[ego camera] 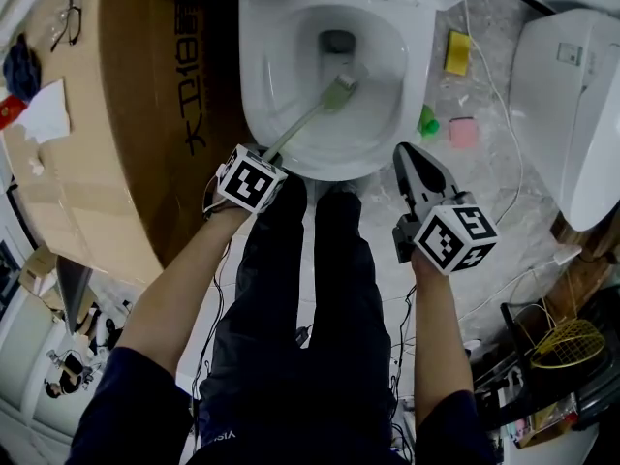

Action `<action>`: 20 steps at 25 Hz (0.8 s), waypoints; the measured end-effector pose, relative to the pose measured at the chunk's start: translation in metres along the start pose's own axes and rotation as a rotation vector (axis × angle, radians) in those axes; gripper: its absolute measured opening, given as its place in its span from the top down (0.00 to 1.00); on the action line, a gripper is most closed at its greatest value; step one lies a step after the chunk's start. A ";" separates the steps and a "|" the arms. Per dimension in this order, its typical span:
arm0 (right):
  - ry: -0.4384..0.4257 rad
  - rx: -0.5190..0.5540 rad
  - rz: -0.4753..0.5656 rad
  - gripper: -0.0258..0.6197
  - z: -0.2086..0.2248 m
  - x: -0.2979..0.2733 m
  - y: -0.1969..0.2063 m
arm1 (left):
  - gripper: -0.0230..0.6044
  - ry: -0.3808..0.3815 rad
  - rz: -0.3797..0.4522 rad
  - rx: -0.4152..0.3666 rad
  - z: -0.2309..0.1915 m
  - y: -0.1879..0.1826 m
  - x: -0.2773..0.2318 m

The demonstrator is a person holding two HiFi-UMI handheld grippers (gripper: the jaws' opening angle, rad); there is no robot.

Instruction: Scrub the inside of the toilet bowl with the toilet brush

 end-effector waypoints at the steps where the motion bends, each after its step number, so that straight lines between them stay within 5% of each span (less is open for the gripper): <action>1: -0.002 0.005 -0.003 0.95 -0.001 -0.001 -0.001 | 0.91 0.000 -0.007 0.007 -0.002 0.003 0.001; 20: -0.040 0.053 -0.044 0.95 -0.031 -0.042 -0.027 | 0.91 -0.037 0.001 0.110 -0.048 -0.005 0.027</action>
Point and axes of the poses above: the fingertips, and each gripper's own axes: x backward along the fingers, z to its right, y out of its underside, the point moved 1 cm from there along x, backward along the fingers, and after that the axes turned 5 degrees about y, right-handed, at the moved point
